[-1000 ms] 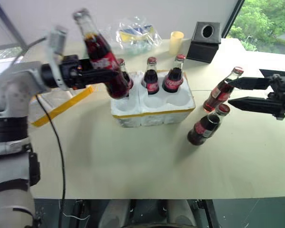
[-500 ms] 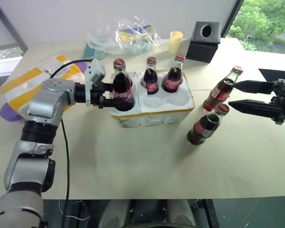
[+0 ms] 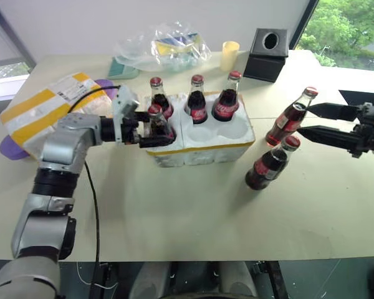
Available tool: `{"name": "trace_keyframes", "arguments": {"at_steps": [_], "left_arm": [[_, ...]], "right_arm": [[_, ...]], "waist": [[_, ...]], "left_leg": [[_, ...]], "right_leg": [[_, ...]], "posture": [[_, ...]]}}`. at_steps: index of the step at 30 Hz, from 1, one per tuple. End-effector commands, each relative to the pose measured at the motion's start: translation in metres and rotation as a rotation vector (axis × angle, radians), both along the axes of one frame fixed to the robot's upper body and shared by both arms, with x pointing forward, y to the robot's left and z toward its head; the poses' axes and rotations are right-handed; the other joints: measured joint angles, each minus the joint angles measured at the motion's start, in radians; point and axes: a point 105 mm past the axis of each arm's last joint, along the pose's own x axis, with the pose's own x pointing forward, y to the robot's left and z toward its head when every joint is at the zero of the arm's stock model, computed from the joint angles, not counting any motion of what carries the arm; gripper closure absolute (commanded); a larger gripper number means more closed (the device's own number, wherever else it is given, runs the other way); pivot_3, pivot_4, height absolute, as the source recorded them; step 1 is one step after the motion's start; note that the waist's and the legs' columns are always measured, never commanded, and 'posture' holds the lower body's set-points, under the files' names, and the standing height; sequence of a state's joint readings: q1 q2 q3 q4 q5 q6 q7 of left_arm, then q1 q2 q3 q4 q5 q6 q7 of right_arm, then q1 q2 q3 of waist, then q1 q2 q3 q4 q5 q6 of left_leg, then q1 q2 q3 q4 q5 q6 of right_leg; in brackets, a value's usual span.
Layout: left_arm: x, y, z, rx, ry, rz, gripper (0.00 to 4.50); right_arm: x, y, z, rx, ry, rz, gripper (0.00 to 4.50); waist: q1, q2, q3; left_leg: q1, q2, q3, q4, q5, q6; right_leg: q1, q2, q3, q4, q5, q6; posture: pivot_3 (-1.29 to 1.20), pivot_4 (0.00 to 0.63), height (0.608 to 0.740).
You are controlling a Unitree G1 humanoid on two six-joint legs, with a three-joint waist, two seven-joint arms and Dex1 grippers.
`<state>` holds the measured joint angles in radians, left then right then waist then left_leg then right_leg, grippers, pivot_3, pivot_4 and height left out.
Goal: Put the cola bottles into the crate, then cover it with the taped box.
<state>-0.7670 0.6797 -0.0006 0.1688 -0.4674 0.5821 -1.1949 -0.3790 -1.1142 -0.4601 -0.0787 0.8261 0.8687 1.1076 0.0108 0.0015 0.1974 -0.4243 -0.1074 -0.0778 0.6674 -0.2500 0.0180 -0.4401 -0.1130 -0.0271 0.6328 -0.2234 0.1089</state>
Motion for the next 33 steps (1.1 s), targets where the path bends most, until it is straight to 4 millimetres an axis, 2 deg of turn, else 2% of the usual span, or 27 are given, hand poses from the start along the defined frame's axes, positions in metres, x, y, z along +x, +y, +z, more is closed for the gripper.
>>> {"name": "trace_keyframes", "arguments": {"at_steps": [1, 3, 5, 7, 10, 12, 15, 18, 27, 33], "left_arm": [[-0.038, 0.028, 0.068, -0.104, -0.059, -0.052, 0.07], [-0.065, 0.039, 0.089, -0.125, -0.021, -0.107, 0.07], [-0.087, 0.041, 0.093, -0.111, 0.032, -0.165, 0.07], [-0.103, 0.039, 0.086, -0.063, 0.079, -0.211, 0.07], [-0.116, 0.032, 0.059, 0.067, 0.121, -0.244, 0.07], [-0.118, 0.030, 0.043, 0.108, 0.140, -0.252, 0.07], [-0.112, 0.024, 0.030, 0.121, 0.136, -0.245, 0.07], [-0.111, 0.018, 0.021, 0.144, 0.119, -0.266, 0.07], [-0.102, 0.012, 0.020, 0.120, 0.082, -0.269, 0.07], [-0.099, 0.010, 0.023, 0.107, 0.065, -0.266, 0.07]], "right_arm": [[-0.005, -0.029, 0.013, 0.016, -0.064, -0.127, 0.00], [-0.012, -0.041, 0.003, -0.010, -0.043, -0.174, 0.00], [-0.020, -0.050, -0.008, -0.030, -0.017, -0.204, 0.00], [-0.028, -0.058, -0.022, -0.040, 0.021, -0.235, 0.00], [-0.043, -0.059, -0.046, -0.028, 0.120, -0.239, 0.00], [-0.056, -0.046, -0.065, -0.064, 0.159, -0.188, 0.00], [-0.069, -0.021, -0.087, -0.092, 0.177, -0.121, 0.00], [-0.074, 0.004, -0.093, -0.028, 0.153, -0.066, 0.00], [-0.052, 0.028, -0.099, 0.063, 0.107, -0.082, 0.00], [-0.037, 0.049, -0.102, 0.104, 0.099, -0.024, 0.00]], "waist": [[0.000, 0.000, 0.000], [0.000, 0.000, 0.000], [0.002, 0.002, -0.001], [0.004, 0.002, -0.001], [0.003, 0.002, -0.001], [0.003, 0.002, -0.002], [0.002, 0.002, -0.002], [0.000, 0.002, -0.002], [0.005, 0.001, -0.001], [0.001, 0.001, -0.002]], "left_leg": [[0.000, 0.000, 0.000, 0.000, 0.000, 0.000], [0.000, 0.000, 0.000, 0.000, 0.000, 0.000], [0.000, 0.000, 0.000, 0.000, 0.000, 0.000], [0.001, -0.001, 0.000, 0.000, -0.001, 0.001], [0.015, 0.000, 0.000, -0.001, -0.004, 0.007], [0.017, 0.001, 0.000, -0.001, -0.005, 0.006], [0.017, 0.002, 0.000, -0.001, -0.004, 0.006], [0.017, 0.002, 0.000, -0.002, -0.004, 0.006], [0.016, 0.002, 0.000, -0.002, -0.004, 0.006], [0.016, 0.002, 0.000, -0.002, -0.004, 0.006]], "right_leg": [[0.000, 0.000, 0.000, 0.000, 0.000, 0.000], [-0.001, 0.000, 0.000, 0.000, 0.000, 0.000], [0.000, 0.000, 0.000, 0.000, 0.000, 0.000], [0.003, 0.000, 0.000, -0.001, 0.000, 0.000], [0.016, -0.001, 0.000, -0.003, -0.001, 0.000], [0.019, 0.000, 0.000, -0.003, -0.003, -0.003], [0.017, 0.000, 0.001, -0.003, -0.003, -0.003], [0.017, 0.000, 0.001, -0.003, -0.003, -0.003], [0.016, 0.000, 0.001, -0.003, -0.003, -0.003], [0.015, 0.000, 0.001, -0.003, -0.002, -0.003]], "posture": [[0.00, 0.150, 0.740], [0.00, 0.150, 0.740], [0.00, 0.150, 0.740], [0.00, 0.150, 0.740], [0.00, 0.150, 0.740], [0.00, 0.150, 0.740], [0.00, 0.150, 0.740], [0.00, 0.150, 0.740], [0.00, 0.150, 0.740], [0.00, 0.150, 0.740]]}}
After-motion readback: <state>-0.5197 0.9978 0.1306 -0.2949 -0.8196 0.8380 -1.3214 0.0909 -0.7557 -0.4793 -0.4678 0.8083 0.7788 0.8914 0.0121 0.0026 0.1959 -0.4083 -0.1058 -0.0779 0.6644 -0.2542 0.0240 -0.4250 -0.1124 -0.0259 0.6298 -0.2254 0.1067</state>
